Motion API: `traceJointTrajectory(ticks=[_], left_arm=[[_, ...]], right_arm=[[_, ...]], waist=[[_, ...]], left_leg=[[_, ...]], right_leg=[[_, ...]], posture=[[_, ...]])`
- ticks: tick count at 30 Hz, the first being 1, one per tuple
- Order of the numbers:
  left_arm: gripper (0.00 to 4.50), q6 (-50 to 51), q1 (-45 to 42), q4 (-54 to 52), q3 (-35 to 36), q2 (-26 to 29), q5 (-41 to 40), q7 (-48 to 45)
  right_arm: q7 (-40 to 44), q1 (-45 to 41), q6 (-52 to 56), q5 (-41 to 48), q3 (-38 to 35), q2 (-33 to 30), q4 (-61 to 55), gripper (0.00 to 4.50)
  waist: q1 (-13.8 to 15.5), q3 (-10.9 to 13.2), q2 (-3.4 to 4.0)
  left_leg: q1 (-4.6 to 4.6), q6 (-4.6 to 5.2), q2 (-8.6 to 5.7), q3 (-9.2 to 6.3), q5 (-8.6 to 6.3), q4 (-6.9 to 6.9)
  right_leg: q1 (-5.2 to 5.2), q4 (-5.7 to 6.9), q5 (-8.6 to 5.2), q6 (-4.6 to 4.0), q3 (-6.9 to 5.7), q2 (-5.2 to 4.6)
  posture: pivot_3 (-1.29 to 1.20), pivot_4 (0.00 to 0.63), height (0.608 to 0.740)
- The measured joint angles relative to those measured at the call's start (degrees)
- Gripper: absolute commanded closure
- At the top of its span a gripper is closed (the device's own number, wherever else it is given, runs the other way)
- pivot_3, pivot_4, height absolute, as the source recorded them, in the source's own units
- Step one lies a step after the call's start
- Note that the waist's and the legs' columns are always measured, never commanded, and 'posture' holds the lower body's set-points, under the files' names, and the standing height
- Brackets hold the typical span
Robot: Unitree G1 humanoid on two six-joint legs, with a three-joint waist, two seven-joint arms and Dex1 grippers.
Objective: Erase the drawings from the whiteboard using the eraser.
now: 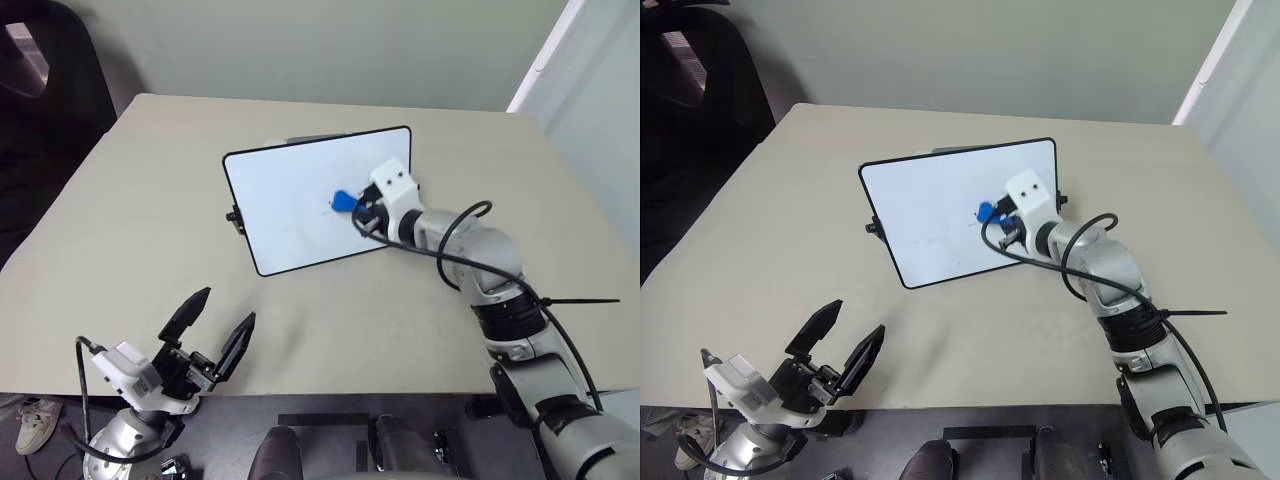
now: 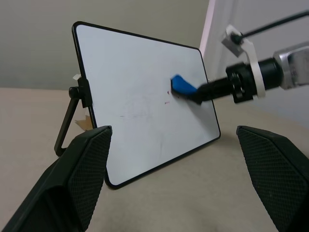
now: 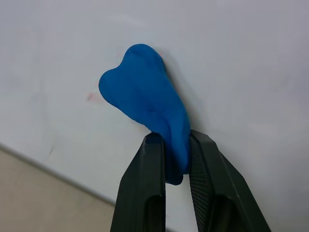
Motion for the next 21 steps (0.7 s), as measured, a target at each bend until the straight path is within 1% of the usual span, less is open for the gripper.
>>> traceJointTrajectory(ticks=[3,8,15,17,21], left_arm=[[0.00,0.01,0.00,0.00,0.10,-0.01,-0.03,-0.18],[0.00,0.06,0.11,0.00,0.14,-0.06,-0.03,-0.25],[0.00,0.08,0.66,-0.03,-0.02,-0.23,0.03,-0.33],[0.00,0.08,0.68,-0.04,-0.16,-0.28,0.05,-0.33],[0.00,0.08,0.76,-0.09,-0.62,-0.47,0.16,-0.32]], right_arm=[[-1.49,-0.37,-0.59,-1.18,-1.60,0.38,0.38,4.13],[-1.72,0.83,-0.77,-2.44,-1.60,0.65,0.02,4.13],[-0.50,9.36,3.80,-3.73,3.67,-0.65,-2.73,4.13],[-0.50,9.86,4.68,-4.16,4.84,-0.87,-2.70,4.13],[-0.49,9.34,4.81,-4.77,4.81,-0.88,-2.56,4.13]], waist=[[-0.04,0.00,0.00],[-0.03,-0.01,-0.01],[-0.17,-0.01,-0.01],[-0.33,0.02,0.02],[-0.37,0.02,0.03]], left_leg=[[0.00,0.00,0.00,0.01,0.01,0.00],[0.01,0.00,0.00,0.02,0.06,0.00],[0.00,-0.03,0.00,0.06,0.08,0.00],[0.00,-0.02,0.00,0.05,0.08,-0.01],[-0.05,-0.02,0.00,0.06,0.08,-0.01]], right_leg=[[0.00,0.00,0.06,-0.11,0.00,0.00],[0.02,0.00,0.10,-0.16,0.00,0.01],[0.05,0.00,0.11,-0.18,0.00,0.02],[0.03,0.00,0.11,-0.18,0.00,0.02],[0.00,-0.01,0.11,-0.18,0.00,0.03]], posture=[[0.00,0.150,0.740],[0.00,0.150,0.740],[0.00,0.150,0.740],[0.00,0.150,0.740],[0.00,0.150,0.740]])
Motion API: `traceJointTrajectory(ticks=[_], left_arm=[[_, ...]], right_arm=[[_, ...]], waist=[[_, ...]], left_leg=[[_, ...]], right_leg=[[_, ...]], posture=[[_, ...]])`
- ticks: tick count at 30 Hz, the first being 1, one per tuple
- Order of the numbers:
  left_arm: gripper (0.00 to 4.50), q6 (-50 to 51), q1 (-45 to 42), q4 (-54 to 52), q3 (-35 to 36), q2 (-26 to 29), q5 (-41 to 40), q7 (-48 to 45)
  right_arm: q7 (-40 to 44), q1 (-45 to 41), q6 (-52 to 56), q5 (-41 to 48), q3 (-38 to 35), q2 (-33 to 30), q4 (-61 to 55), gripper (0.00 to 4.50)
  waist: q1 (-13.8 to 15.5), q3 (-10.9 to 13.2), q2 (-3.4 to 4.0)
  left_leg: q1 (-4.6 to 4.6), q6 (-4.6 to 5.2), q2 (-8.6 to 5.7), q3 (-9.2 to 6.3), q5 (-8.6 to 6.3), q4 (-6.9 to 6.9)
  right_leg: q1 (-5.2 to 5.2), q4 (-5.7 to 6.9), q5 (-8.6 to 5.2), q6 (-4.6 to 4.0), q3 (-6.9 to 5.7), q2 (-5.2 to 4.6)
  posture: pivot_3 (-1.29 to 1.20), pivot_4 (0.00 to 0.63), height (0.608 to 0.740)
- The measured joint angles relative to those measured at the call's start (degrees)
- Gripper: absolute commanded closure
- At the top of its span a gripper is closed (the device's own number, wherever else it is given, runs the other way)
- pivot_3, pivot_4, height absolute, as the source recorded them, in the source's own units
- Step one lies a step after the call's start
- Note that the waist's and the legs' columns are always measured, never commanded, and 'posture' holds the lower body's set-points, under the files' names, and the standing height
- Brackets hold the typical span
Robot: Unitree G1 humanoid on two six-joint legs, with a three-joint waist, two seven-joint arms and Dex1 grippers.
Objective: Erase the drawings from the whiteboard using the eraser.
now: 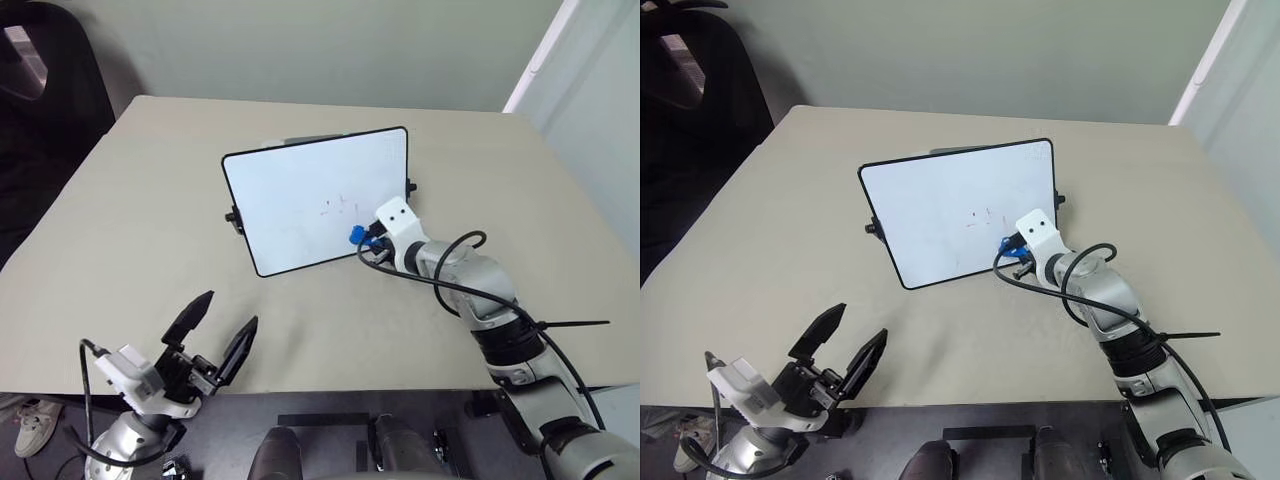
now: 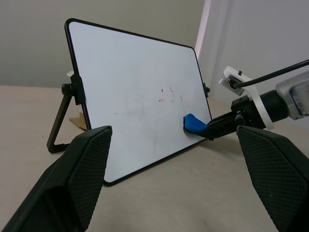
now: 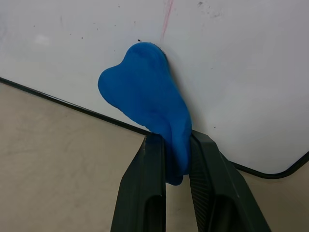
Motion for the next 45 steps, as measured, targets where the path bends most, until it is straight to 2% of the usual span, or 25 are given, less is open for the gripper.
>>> traceJointTrajectory(ticks=[9,16,23,39,45], left_arm=[[0.00,-0.01,-0.03,-0.11,-0.65,-0.41,0.57,0.13],[0.00,0.01,-0.24,-0.11,-0.64,-0.48,0.67,0.20],[0.00,0.06,-0.73,-0.11,-0.49,-0.45,0.55,0.23],[0.00,0.20,-0.75,-0.11,-0.21,-0.40,0.16,0.21],[0.00,0.22,-0.72,-0.11,0.16,-0.20,-0.22,0.16]], right_arm=[[0.01,-8.96,-0.21,-0.05,-4.37,0.52,0.62,4.13],[0.09,-8.05,-0.92,-0.84,-3.94,0.86,0.09,4.13],[1.84,-1.27,0.97,-1.62,1.10,-1.20,-0.53,4.13],[2.57,-13.69,0.01,-2.06,-0.47,1.66,1.84,4.13],[3.03,-14.00,-2.02,-3.18,0.47,1.51,2.31,4.13]], waist=[[-0.17,0.02,0.03],[-0.16,0.01,0.01],[-0.16,0.01,0.02],[-0.40,0.03,0.04],[-0.38,0.02,0.04]], left_leg=[[-0.10,0.02,0.00,-0.01,0.01,-0.13],[-0.08,0.00,0.00,-0.01,0.02,-0.14],[-0.09,-0.03,0.00,0.02,0.04,-0.04],[-0.13,0.00,0.00,-0.01,0.05,-0.21],[-0.13,-0.01,0.00,0.00,0.05,-0.21]], right_leg=[[-0.21,-0.01,0.01,-0.02,0.00,0.02],[-0.23,-0.01,-0.01,-0.03,0.02,0.02],[-0.16,0.00,0.00,-0.03,0.04,0.02],[-0.37,0.00,0.00,-0.03,0.07,0.05],[-0.37,-0.01,0.00,-0.04,0.10,0.05]], posture=[[0.00,0.150,0.740],[0.00,0.150,0.740],[0.00,0.150,0.740],[0.00,0.150,0.740],[0.00,0.150,0.740]])
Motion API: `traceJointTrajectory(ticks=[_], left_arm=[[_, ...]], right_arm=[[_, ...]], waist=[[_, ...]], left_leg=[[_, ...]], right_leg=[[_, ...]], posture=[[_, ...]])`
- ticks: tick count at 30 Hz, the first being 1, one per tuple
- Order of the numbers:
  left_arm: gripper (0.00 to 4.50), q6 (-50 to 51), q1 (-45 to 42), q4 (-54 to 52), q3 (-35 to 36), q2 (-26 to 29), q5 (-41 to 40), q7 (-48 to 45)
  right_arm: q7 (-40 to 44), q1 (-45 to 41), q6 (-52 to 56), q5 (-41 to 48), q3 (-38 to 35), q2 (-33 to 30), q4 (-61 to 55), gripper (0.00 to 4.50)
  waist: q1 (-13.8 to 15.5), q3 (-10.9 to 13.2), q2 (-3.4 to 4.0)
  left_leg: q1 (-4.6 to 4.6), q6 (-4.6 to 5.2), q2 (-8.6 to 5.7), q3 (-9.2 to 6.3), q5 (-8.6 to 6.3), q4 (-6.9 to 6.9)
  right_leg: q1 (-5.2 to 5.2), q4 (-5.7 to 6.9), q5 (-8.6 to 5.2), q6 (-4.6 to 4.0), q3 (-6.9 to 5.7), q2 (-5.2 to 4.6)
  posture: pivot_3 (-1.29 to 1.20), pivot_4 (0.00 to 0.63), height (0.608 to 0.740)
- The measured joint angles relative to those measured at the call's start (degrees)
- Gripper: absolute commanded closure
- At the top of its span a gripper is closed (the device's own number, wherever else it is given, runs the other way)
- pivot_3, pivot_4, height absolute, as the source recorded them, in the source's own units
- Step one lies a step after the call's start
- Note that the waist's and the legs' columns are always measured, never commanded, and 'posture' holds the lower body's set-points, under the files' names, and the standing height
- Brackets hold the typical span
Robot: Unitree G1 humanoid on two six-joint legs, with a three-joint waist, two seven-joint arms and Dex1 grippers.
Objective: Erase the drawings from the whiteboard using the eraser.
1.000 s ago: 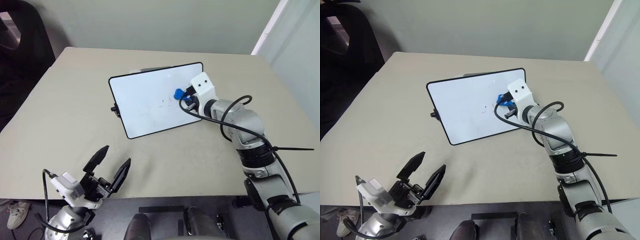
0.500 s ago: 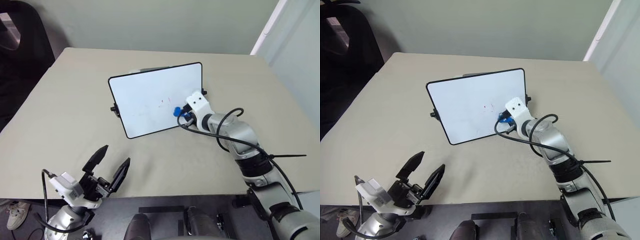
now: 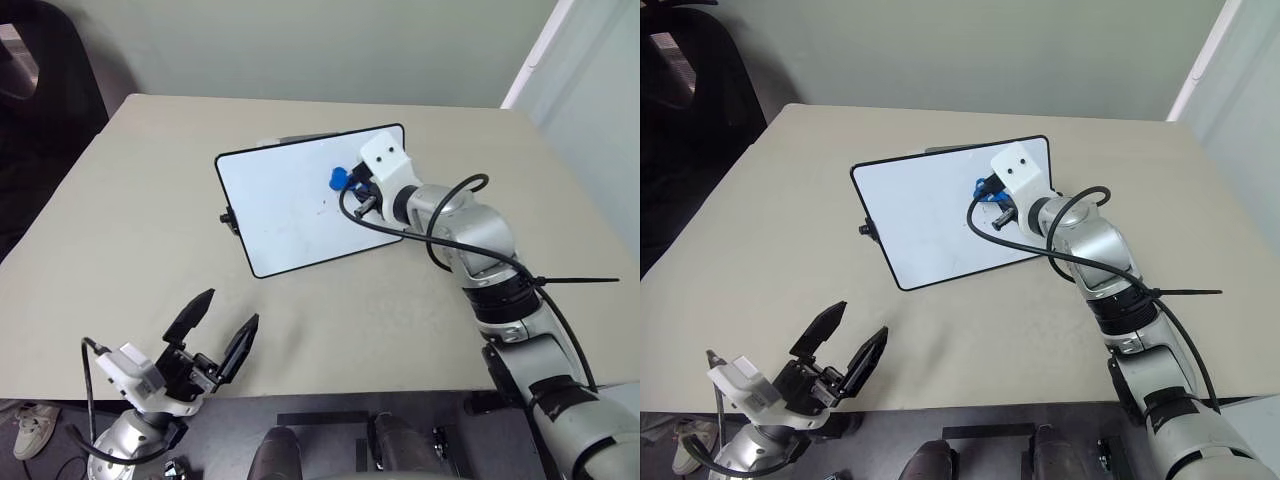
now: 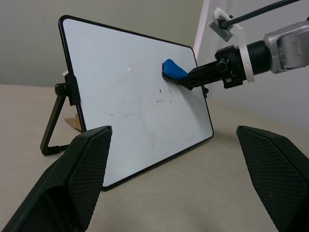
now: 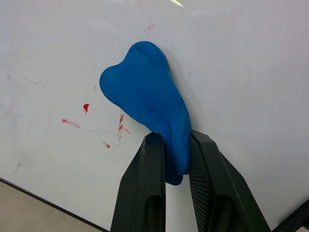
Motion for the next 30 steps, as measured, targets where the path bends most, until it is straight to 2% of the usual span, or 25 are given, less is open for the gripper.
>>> traceJointTrajectory(ticks=[8,15,24,30], left_arm=[[0.00,0.10,-0.02,0.00,0.48,0.18,-0.12,-0.02],[0.00,0.22,-0.06,0.02,1.17,0.24,-0.20,-0.07],[0.00,0.23,0.03,0.02,1.19,0.21,-0.15,-0.20],[0.00,0.25,-0.13,0.02,1.16,0.19,-0.05,-0.11]], right_arm=[[3.53,7.72,1.09,-0.68,4.77,-2.25,-2.26,4.13],[3.55,6.50,1.43,-1.10,3.46,-0.52,-1.61,4.13],[2.64,-2.98,0.18,-1.16,-1.73,2.62,-1.02,4.13],[3.79,0.53,0.19,-1.99,2.95,1.17,-2.92,4.13]], waist=[[0.10,-0.02,-0.03],[-0.08,-0.01,-0.02],[0.06,-0.01,-0.01],[0.33,-0.03,-0.04]], left_leg=[[0.00,-0.03,0.00,0.02,0.02,0.08],[0.01,-0.02,0.00,0.01,0.03,0.07],[-0.03,-0.01,0.00,-0.01,0.02,-0.07],[-0.04,-0.13,0.00,-0.01,-0.06,-0.02]], right_leg=[[0.05,0.01,0.01,0.01,0.01,0.00],[0.01,0.01,0.01,0.01,0.03,0.01],[-0.08,0.01,-0.15,-0.25,0.03,0.01],[-0.04,-0.03,-0.21,-0.29,0.04,0.01]], posture=[[0.00,0.150,0.740],[0.00,0.150,0.740],[0.00,0.150,0.740],[0.00,0.150,0.740]])
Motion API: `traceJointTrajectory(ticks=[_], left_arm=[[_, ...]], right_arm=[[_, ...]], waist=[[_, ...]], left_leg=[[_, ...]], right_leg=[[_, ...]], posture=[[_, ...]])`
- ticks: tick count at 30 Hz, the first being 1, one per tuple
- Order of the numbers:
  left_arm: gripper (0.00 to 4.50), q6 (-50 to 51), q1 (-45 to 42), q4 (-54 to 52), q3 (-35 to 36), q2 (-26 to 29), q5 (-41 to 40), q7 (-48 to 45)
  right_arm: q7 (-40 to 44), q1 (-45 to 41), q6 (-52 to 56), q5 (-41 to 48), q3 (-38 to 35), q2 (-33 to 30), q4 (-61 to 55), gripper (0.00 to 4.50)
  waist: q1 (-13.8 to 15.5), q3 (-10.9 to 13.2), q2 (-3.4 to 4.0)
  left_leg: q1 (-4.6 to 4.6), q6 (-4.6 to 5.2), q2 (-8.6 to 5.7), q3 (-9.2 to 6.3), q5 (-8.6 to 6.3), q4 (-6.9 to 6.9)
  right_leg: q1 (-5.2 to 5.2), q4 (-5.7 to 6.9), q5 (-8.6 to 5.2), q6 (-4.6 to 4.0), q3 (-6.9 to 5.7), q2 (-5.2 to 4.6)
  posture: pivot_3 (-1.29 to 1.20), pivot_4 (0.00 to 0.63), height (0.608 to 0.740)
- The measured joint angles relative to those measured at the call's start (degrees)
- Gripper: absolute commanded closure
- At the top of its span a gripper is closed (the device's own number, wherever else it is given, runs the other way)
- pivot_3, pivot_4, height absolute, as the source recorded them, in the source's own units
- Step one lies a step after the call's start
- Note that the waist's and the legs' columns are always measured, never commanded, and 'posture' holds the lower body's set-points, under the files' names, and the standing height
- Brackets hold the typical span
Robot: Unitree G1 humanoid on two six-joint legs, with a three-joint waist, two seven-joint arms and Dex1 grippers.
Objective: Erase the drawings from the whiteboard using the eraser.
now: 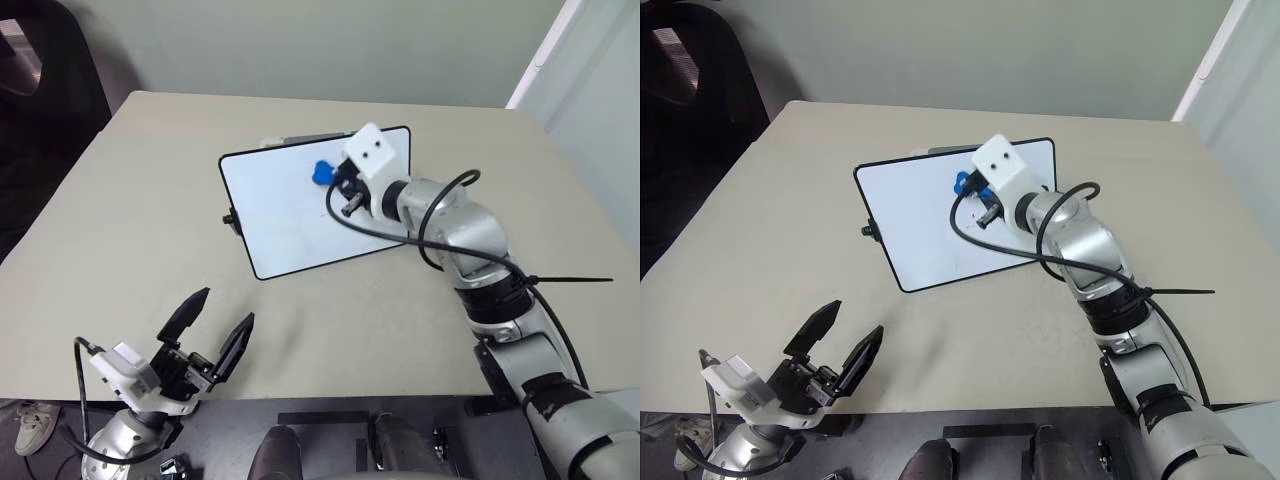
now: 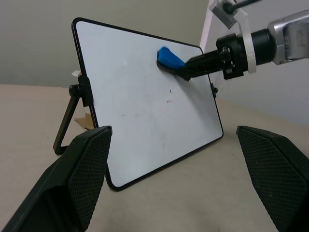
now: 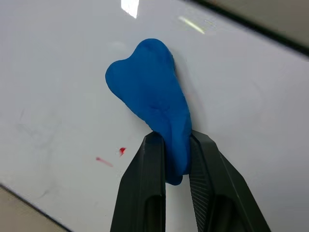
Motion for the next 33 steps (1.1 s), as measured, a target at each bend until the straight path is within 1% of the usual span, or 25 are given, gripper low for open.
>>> traceJointTrajectory(ticks=[4,6,11,15,21,24,27,33], left_arm=[[0.00,0.01,0.04,0.01,0.01,-0.01,0.03,0.04],[0.00,0.01,-0.05,0.02,0.01,-0.01,0.03,0.04],[0.00,0.01,-0.13,0.04,0.02,-0.02,0.02,0.03],[0.00,0.02,-0.14,0.06,0.01,-0.02,0.03,0.03],[0.00,0.05,-0.19,0.06,-0.02,-0.11,0.05,0.05],[0.00,0.05,-0.35,0.07,-0.02,-0.17,0.07,0.08],[0.00,0.06,-0.55,0.16,0.02,-0.18,0.07,0.11],[0.00,0.10,-0.82,0.50,0.18,-0.17,0.05,0.13]], right_arm=[[1.04,4.58,2.23,-0.38,3.33,-1.84,-1.23,4.13],[1.24,5.30,3.60,-0.38,3.90,-2.29,-1.44,4.13],[1.62,5.41,5.10,-0.40,4.56,-2.94,-2.21,4.13],[1.58,3.26,4.77,-0.36,3.92,-1.35,-1.88,4.13],[1.28,-3.05,2.11,-0.38,1.18,1.48,-0.82,4.13],[1.01,-3.48,1.10,-0.45,0.83,1.88,0.69,4.13],[1.17,-1.47,0.19,-0.91,1.50,0.81,1.02,4.13],[2.31,6.01,1.57,-1.41,5.09,-2.19,0.87,4.13]], waist=[[0.02,0.00,0.00],[-0.03,0.00,0.00],[-0.04,0.00,0.00],[-0.17,0.01,0.01],[-0.13,0.01,0.01],[-0.02,0.01,0.01],[0.32,0.00,0.00],[0.35,-0.01,-0.02]], left_leg=[[0.00,-0.06,0.00,0.01,0.04,0.16],[0.02,-0.06,0.00,0.02,0.06,0.17],[0.04,-0.01,0.00,0.02,0.09,0.15],[0.03,-0.01,0.00,0.02,0.08,0.09],[0.00,0.01,0.00,0.01,0.07,-0.05],[-0.02,0.00,0.01,0.01,0.04,-0.04],[-0.03,-0.04,0.01,0.00,0.02,0.01],[0.09,-0.07,0.00,0.03,0.06,0.20]], right_leg=[[0.07,0.01,0.09,0.16,0.02,0.00],[0.07,0.02,0.20,0.32,0.04,0.01],[0.06,0.05,0.24,0.32,0.04,0.02],[-0.01,0.04,0.23,0.32,0.04,0.02],[-0.13,0.03,0.15,0.26,0.06,0.02],[-0.12,0.02,0.07,0.12,0.06,0.01],[-0.06,0.01,0.06,0.09,0.07,0.01],[0.16,0.02,0.23,0.23,0.08,0.01]], posture=[[0.00,0.150,0.740],[0.00,0.150,0.740],[0.00,0.150,0.740],[0.00,0.150,0.740],[0.00,0.150,0.740],[0.00,0.150,0.740],[0.00,0.150,0.740],[0.00,0.150,0.740]])
